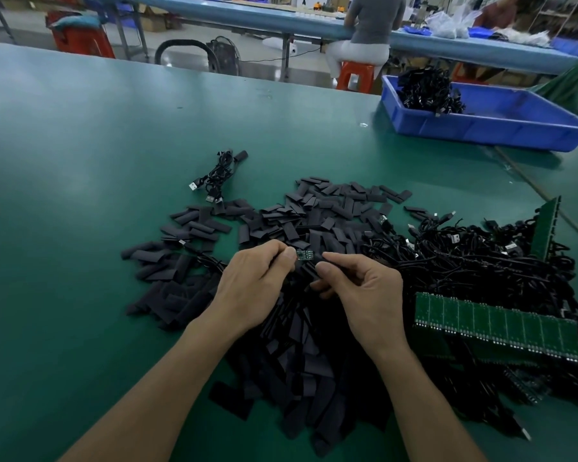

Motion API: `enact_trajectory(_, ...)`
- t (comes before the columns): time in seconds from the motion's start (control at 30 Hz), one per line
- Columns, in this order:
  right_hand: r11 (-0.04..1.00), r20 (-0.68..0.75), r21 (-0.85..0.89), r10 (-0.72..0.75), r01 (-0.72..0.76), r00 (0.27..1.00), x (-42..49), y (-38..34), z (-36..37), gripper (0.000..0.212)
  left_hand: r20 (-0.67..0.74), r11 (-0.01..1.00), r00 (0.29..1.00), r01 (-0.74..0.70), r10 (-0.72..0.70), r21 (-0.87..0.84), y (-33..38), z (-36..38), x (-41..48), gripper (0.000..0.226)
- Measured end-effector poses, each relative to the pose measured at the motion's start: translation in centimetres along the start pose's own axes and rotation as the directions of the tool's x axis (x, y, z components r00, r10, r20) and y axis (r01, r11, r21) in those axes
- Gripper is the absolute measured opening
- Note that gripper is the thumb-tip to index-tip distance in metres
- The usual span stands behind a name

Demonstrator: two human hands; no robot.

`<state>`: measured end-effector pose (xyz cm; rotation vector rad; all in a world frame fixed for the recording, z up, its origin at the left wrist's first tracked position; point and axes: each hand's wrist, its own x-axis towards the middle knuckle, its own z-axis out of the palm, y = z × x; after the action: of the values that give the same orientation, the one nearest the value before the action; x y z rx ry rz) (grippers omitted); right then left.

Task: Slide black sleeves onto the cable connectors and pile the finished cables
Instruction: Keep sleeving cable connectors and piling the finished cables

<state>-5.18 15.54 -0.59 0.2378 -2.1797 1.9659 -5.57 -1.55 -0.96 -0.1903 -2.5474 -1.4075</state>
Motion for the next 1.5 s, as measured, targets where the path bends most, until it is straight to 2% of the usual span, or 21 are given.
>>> enact_trajectory(0.17, 1.0, -0.022, 0.004, -0.008, 0.008, 1.0, -0.06, 0.09, 0.18, 0.018, 0.029, 0.999, 0.999, 0.013, -0.014, 0.039, 0.2, 0.02, 0.0, 0.035)
enact_trajectory(0.37, 0.998, -0.017, 0.039, 0.04, -0.039, 0.999, -0.03, 0.3, 0.25, 0.024, 0.064, 1.0, 0.998, 0.015, -0.014, -0.018, 0.16, -0.23, -0.01, 0.037)
enact_trajectory(0.53, 0.996, 0.095, 0.059, 0.068, -0.073, 0.993, 0.21, 0.01, -0.44, 0.026, 0.112, 0.998, 0.994, 0.003, 0.005, -0.069, 0.38, -0.76, -0.01, 0.035)
enact_trajectory(0.7, 0.999, 0.203, -0.003, 0.052, -0.052, 0.978, 0.01, -0.12, -0.33, 0.027, 0.188, 0.99, 0.974, -0.133, 0.124, 0.039, 0.37, -0.7, -0.21, 0.033)
enact_trajectory(0.8, 1.0, 0.174, -0.016, 0.013, -0.01, 0.985, -0.01, -0.07, -0.33, 0.024, 0.175, 0.983, 0.973, -0.166, 0.15, 0.083, 0.69, -0.66, -0.26, 0.03)
enact_trajectory(0.97, 1.0, 0.105, -0.019, -0.016, 0.018, 0.994, 0.15, 0.04, -0.45, 0.023, 0.101, 0.975, 0.99, -0.115, 0.097, 0.191, 0.54, -0.5, -0.11, 0.027)
enact_trajectory(1.23, 0.998, 0.088, -0.033, -0.047, 0.05, 0.995, 0.1, 0.1, -0.43, 0.026, 0.11, 0.997, 0.993, -0.051, 0.045, 0.058, 0.36, -0.88, 0.06, 0.024)
enact_trajectory(1.37, 0.998, 0.101, -0.042, -0.036, 0.041, 0.994, 0.09, 0.22, -0.41, 0.03, 0.118, 0.997, 0.993, -0.01, 0.001, 0.077, 0.01, -0.7, 0.15, 0.027)
enact_trajectory(1.5, 0.999, 0.117, -0.017, -0.028, 0.03, 0.993, 0.15, 0.43, -0.48, 0.028, 0.136, 0.996, 0.99, -0.035, 0.023, 0.088, -0.12, -0.63, 0.24, 0.027)
